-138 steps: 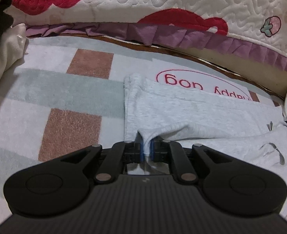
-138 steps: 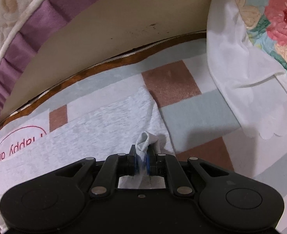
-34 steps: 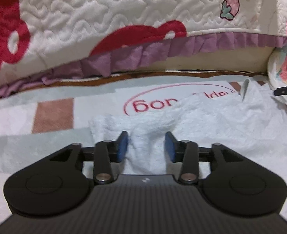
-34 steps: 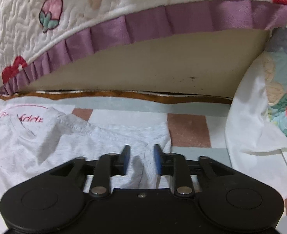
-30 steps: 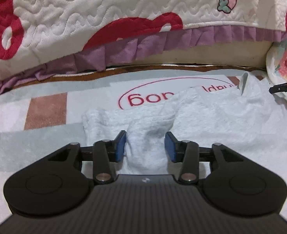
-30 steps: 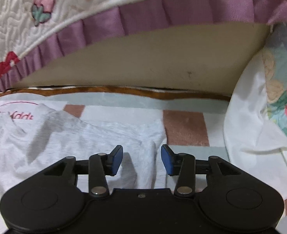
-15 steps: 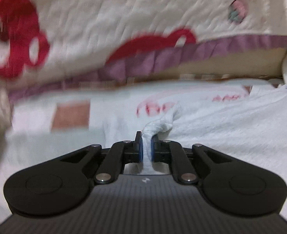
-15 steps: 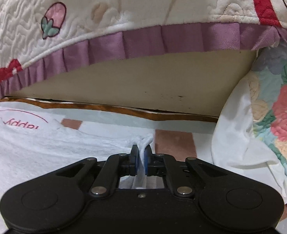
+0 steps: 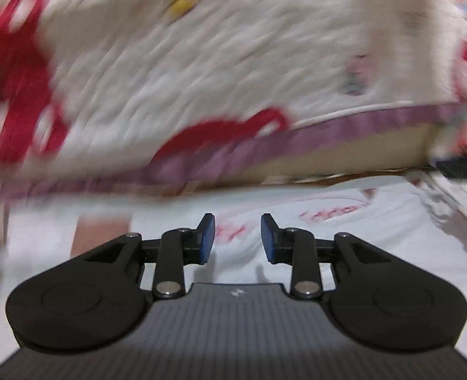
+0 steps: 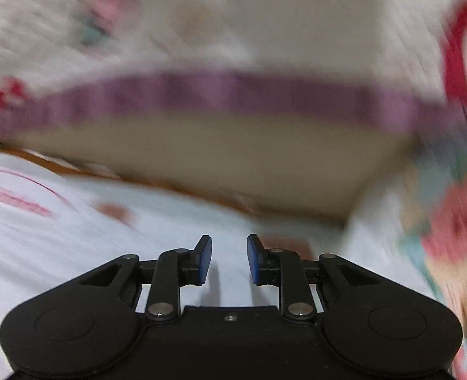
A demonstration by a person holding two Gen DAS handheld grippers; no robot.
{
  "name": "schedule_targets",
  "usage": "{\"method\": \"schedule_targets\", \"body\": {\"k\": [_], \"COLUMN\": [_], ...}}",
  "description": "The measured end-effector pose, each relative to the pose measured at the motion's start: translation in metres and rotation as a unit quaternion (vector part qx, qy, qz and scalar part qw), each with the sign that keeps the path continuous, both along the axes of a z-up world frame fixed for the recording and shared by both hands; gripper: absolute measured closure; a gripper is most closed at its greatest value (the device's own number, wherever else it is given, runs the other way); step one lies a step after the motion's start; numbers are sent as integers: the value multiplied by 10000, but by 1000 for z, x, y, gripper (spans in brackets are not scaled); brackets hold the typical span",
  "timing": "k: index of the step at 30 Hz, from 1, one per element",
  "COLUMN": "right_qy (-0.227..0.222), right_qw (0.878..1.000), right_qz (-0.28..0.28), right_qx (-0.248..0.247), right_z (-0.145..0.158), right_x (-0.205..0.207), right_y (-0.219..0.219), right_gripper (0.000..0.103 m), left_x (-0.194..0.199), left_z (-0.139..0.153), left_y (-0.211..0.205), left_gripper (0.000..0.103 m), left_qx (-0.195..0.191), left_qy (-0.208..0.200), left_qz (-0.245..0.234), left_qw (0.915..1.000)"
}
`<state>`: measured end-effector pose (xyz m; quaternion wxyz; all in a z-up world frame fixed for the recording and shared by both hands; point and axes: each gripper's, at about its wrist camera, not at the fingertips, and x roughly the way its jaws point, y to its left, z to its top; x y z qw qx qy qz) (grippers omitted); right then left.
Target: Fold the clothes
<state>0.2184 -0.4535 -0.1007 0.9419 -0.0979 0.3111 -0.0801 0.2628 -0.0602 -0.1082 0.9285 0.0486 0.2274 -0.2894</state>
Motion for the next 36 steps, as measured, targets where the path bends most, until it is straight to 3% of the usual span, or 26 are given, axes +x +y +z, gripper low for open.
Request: {"method": "schedule_targets", "body": {"k": [2, 4, 5, 7, 9, 10, 12, 13, 15, 16, 17, 18, 20, 23, 25, 26, 28, 30, 32, 34, 36], "right_qy": [37, 332, 522, 833, 831, 765, 773, 869, 967, 903, 830, 757, 611, 511, 315, 38, -628, -1090, -1005, -810, -432], "right_qw": [9979, 9948, 9930, 9908, 9907, 9907, 9894, 9885, 9878, 9884, 9890, 9895, 9904, 9937, 9978, 9994, 9973, 9876, 9818, 9761, 9679], "right_qz": [616, 910, 1004, 974, 888, 884, 980, 1014, 1067, 1091, 1110, 1128, 1165, 935, 534, 285, -243, -666, -840, -995, -971], "right_qx": [213, 318, 352, 426, 611, 695, 742, 709, 586, 554, 521, 489, 424, 335, 238, 210, 308, 914, 1372, 1756, 2277], "right_z": [7, 1, -3, -14, -19, -20, -25, -29, -37, -38, -38, -38, -38, -36, -28, -18, 3, 19, 21, 20, 9], "right_x": [11, 30, 41, 57, 64, 65, 64, 65, 65, 63, 63, 62, 60, 62, 55, 42, 3, -45, -87, -131, -167], "right_y": [22, 33, 37, 38, 34, 33, 37, 40, 45, 46, 46, 46, 46, 42, 40, 38, 31, 14, -8, -31, -53], "right_gripper": [73, 69, 65, 62, 61, 60, 57, 55, 51, 52, 74, 88, 89, 89, 82, 71, 59, 55, 55, 56, 102], "left_x": [-3, 6, 16, 40, 61, 67, 70, 70, 65, 61, 58, 51, 41, 39, 29, 23, 5, -16, -39, -60, -77], "left_z": [1, -4, -8, -19, -32, -35, -37, -38, -36, -35, -33, -32, -30, -29, -20, -12, 4, 17, 20, 13, -1], "left_y": [-22, -38, -42, -51, -67, -73, -76, -77, -82, -85, -89, -92, -98, -99, -93, -86, -65, -40, -19, -4, 0], "left_gripper": [70, 66, 56, 45, 41, 41, 41, 43, 92, 92, 93, 93, 92, 86, 72, 57, 52, 52, 52, 45, 39], "left_qx": [614, 823, 760, 696, 1246, 1391, 1259, 1199, 1217, 1299, 1381, 1502, 1637, 1679, 1771, 1712, 1424, 1160, 933, 940, 1494], "left_qy": [-76, 184, 464, 1029, 1453, 1450, 1465, 1452, 1213, 979, 745, 436, 22, 60, 0, 30, 263, 705, 1303, 1984, 2548], "left_qz": [-304, -349, -405, -354, -257, -289, -476, -552, -698, -768, -837, -801, -657, -109, 267, 325, 299, 254, 366, 355, 392], "left_qw": [9976, 9958, 9952, 9916, 9812, 9792, 9800, 9806, 9827, 9837, 9841, 9844, 9843, 9857, 9838, 9847, 9890, 9904, 9864, 9750, 9546]}}
